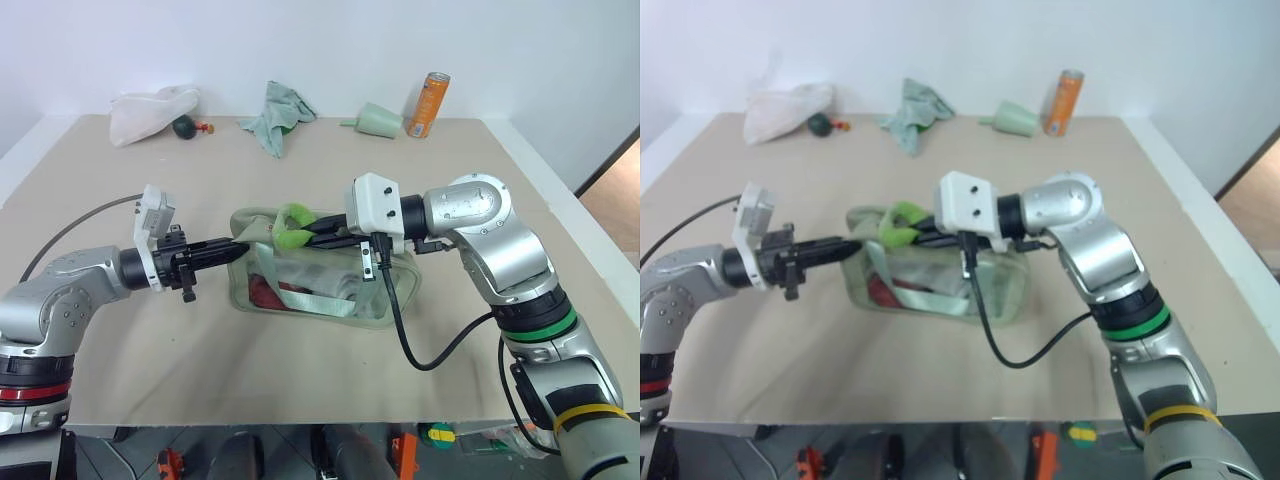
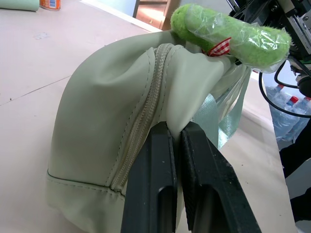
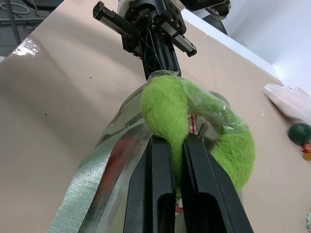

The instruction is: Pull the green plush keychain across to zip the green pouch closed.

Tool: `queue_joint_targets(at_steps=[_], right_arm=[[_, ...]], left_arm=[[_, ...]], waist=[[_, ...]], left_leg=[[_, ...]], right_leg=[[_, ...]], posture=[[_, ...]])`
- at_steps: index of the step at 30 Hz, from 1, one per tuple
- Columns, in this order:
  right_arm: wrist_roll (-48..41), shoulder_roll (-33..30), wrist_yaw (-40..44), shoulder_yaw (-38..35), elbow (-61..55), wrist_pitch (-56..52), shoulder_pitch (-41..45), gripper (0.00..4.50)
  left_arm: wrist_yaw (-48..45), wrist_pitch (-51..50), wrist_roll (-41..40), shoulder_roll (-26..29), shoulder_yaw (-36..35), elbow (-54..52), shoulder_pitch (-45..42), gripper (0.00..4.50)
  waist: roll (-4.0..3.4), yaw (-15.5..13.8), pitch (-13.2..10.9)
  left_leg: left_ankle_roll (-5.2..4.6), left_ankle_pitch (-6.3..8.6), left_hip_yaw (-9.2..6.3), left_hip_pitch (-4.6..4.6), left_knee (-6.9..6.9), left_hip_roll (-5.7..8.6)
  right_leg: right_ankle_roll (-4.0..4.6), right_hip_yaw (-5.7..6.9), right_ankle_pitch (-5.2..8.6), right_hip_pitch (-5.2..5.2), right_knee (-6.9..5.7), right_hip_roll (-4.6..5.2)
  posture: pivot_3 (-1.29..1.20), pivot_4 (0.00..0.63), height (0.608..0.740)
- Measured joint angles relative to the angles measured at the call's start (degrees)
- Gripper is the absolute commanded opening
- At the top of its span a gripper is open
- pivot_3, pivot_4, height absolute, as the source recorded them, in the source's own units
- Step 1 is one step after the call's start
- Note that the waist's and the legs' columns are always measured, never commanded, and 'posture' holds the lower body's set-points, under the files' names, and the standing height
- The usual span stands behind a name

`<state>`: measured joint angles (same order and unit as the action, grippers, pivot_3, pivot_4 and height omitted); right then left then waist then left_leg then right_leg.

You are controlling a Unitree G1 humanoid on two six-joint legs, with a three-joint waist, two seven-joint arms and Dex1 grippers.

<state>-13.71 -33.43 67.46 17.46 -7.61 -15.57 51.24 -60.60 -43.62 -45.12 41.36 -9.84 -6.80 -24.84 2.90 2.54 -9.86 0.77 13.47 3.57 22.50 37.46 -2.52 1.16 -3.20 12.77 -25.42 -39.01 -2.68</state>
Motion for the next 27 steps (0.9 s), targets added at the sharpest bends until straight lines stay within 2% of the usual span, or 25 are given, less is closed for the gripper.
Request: queue_joint_targets(at_steps=[6, 12, 15, 22, 27], right_arm=[[-2.1, 1.1, -0.2, -1.6, 0.8, -1.9, 0.1, 0.04], [-15.7, 4.4, -3.9, -12.5, 0.0, -13.7, 4.5, 0.04], [-17.0, 4.4, -4.2, -12.8, -0.1, -15.4, 3.7, 0.04], [-16.8, 4.1, -4.9, -12.8, -0.1, -15.9, 3.0, 0.04], [-6.8, -0.5, -4.4, -6.7, 0.0, -8.3, 1.0, 0.04]], left_arm=[[0.0, 0.3, 0.0, 0.0, -0.1, 0.1, 0.0, 0.00], [-0.9, 0.8, 0.0, -0.5, 0.6, 0.6, 0.0, 0.00], [-1.1, 1.0, 0.1, -0.6, 0.6, 0.7, -0.1, 0.00], [-1.2, 1.1, 0.2, -0.6, 0.7, 1.5, -0.5, 0.00], [-1.2, 1.4, 0.3, -0.7, 0.9, 1.8, -0.6, 0.00]], waist=[[0.00, 0.0, 0.0], [0.01, 0.0, 0.0], [0.01, 0.0, 0.0], [-0.01, 0.0, 0.0], [0.00, 0.0, 0.0]], left_leg=[[0.00, 0.00, 0.00, 0.01, 0.00, 0.00], [0.00, 0.01, -0.07, 0.00, -0.02, -0.01], [0.00, 0.00, -0.06, 0.00, -0.02, -0.01], [-0.01, 0.00, -0.05, 0.01, -0.02, -0.01], [-0.01, 0.01, -0.02, 0.00, -0.02, 0.02]], right_leg=[[0.00, 0.00, 0.00, 0.00, 0.00, 0.00], [0.05, 0.04, 0.01, 0.02, 0.00, 0.00], [0.06, 0.04, 0.01, 0.02, 0.00, 0.00], [0.05, 0.04, 0.01, 0.01, -0.01, -0.01], [0.05, 0.02, 0.01, 0.02, 0.01, 0.01]], posture=[[0.00, 0.150, 0.740], [0.00, 0.150, 0.740], [0.00, 0.150, 0.740], [0.00, 0.150, 0.740], [0.00, 0.150, 0.740]])
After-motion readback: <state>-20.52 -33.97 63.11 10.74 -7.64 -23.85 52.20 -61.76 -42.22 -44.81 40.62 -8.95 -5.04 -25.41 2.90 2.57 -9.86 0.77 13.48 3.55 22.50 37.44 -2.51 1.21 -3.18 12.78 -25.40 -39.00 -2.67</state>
